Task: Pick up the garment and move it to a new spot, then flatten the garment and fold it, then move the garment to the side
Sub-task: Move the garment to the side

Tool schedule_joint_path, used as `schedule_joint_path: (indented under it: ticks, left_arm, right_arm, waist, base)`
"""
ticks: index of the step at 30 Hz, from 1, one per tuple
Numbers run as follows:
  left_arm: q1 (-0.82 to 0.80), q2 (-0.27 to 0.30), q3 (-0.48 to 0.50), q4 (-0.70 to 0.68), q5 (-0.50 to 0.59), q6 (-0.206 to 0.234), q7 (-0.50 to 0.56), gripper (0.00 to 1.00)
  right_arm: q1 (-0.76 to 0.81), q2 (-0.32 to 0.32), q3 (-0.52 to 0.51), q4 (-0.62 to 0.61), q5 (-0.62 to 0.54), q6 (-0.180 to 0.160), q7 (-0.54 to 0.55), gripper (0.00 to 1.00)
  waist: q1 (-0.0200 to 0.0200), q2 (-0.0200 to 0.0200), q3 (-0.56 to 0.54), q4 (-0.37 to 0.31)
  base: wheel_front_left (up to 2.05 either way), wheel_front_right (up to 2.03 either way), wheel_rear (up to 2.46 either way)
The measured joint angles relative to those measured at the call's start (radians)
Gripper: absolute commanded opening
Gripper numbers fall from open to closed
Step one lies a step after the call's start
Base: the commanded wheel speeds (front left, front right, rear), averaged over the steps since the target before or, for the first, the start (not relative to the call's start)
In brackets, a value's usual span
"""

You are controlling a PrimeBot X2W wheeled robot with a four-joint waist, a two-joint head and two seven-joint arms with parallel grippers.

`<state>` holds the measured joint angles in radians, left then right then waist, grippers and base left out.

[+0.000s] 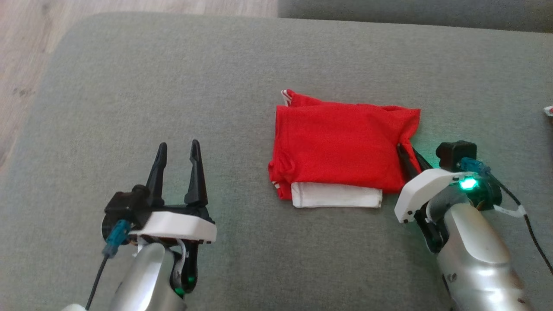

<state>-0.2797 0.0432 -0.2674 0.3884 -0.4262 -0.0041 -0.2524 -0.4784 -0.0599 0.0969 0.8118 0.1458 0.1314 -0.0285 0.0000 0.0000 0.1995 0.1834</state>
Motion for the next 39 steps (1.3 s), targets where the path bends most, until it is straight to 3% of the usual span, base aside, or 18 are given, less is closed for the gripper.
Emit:
schedule_joint_path:
  ticks: [8, 12, 22, 29, 39]
  left_arm:
    - [0.000, 0.000, -0.018, 0.010, 0.015, 0.004, 0.000, 1.00]
    - [0.001, 0.000, -0.025, 0.010, 0.015, 0.005, 0.000, 1.00]
    - [-0.001, 0.000, -0.032, -0.005, 0.040, 0.005, 0.000, 1.00]
    - [-0.066, -0.001, -0.049, -0.015, 0.056, 0.004, 0.000, 1.00]
    - [-0.127, -0.002, -0.033, -0.008, 0.068, -0.015, 0.000, 1.00]
  right_arm:
    - [-0.001, 0.000, -0.011, -0.001, -0.124, 0.000, -0.048, 0.00]
    - [-0.001, -0.034, -0.006, -0.053, -0.170, 0.000, -0.049, 0.00]
    - [-0.006, -0.256, 0.055, -0.265, -0.173, 0.000, 0.060, 0.00]
    - [-0.058, -0.421, 0.010, -0.336, -0.127, 0.000, 0.103, 0.00]
    - [-0.114, -0.521, -0.075, -0.298, -0.137, 0.000, 0.141, 0.00]
  waist:
    - [0.0000, 0.0000, -0.035, -0.065]
    - [0.0000, 0.0000, -0.050, -0.112]
    - [-0.0001, 0.0000, -0.041, -0.242]
    - [0.0000, 0.0000, 0.047, -0.295]
    - [0.0002, 0.0000, 0.151, -0.314]
  base:
    - [0.00, 0.00, 0.00]
    - [0.00, 0.00, 0.00]
    - [0.00, 0.00, 0.00]
    - [0.00, 0.00, 0.00]
    - [0.00, 0.00, 0.00]
